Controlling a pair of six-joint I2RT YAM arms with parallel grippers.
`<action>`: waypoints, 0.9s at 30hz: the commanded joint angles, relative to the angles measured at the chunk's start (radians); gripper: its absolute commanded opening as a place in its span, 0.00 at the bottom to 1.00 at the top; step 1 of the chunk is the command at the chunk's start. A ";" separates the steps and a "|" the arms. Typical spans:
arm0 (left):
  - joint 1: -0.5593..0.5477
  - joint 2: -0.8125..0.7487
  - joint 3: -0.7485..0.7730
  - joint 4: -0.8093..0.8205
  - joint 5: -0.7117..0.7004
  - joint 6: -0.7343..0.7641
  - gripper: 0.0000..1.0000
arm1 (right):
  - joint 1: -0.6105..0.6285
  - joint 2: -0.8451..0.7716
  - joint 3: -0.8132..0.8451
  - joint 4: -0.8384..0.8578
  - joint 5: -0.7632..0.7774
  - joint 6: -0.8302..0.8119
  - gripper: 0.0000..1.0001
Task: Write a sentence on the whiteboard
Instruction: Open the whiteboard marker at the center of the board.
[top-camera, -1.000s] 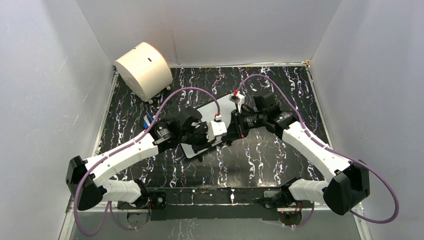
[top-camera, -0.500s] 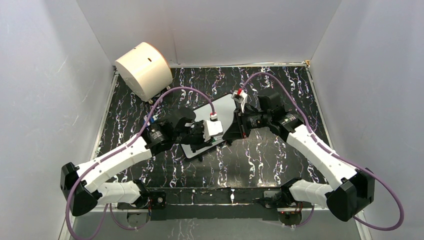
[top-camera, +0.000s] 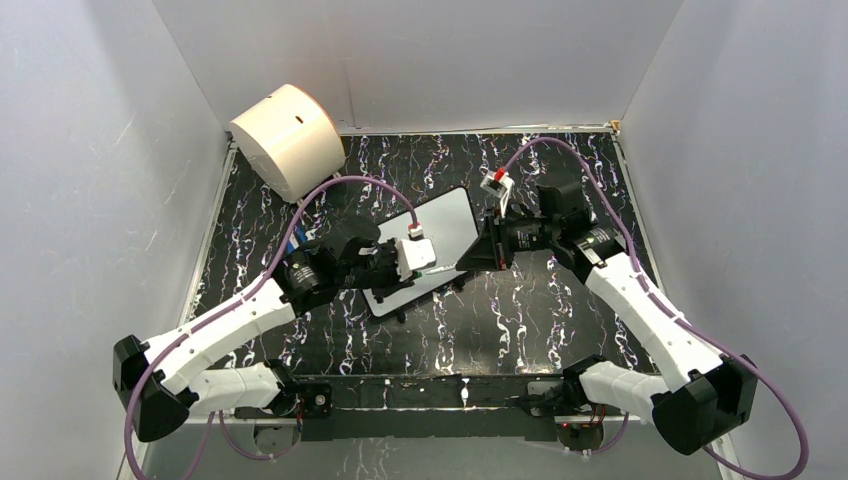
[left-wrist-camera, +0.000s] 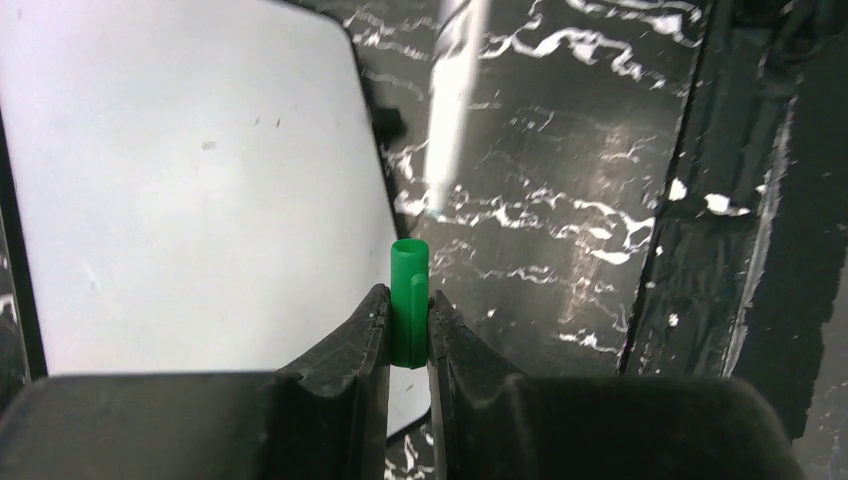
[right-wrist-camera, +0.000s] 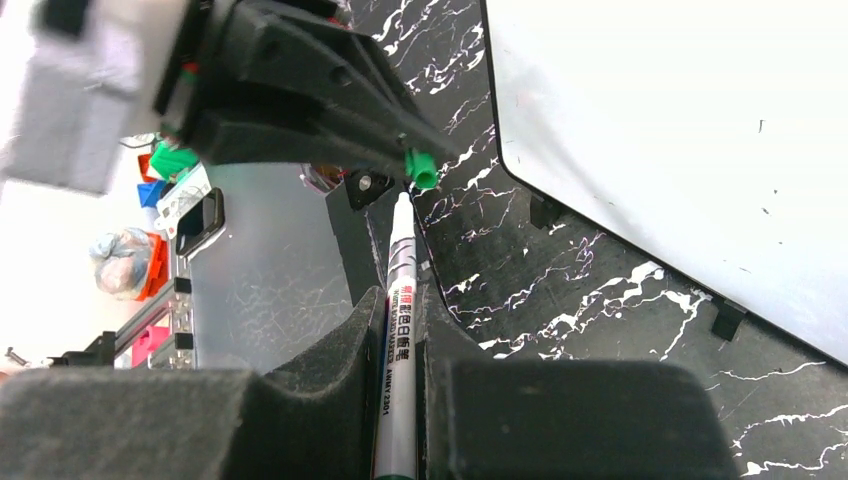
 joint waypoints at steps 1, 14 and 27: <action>0.026 -0.046 -0.020 -0.047 -0.062 0.007 0.00 | -0.020 -0.045 0.037 0.012 -0.096 0.005 0.00; 0.187 -0.118 -0.002 0.042 -0.046 -0.098 0.00 | -0.041 -0.128 -0.001 0.087 0.067 -0.017 0.00; 0.420 -0.134 0.033 0.117 -0.187 -0.342 0.00 | -0.042 -0.290 -0.157 0.311 0.259 -0.036 0.00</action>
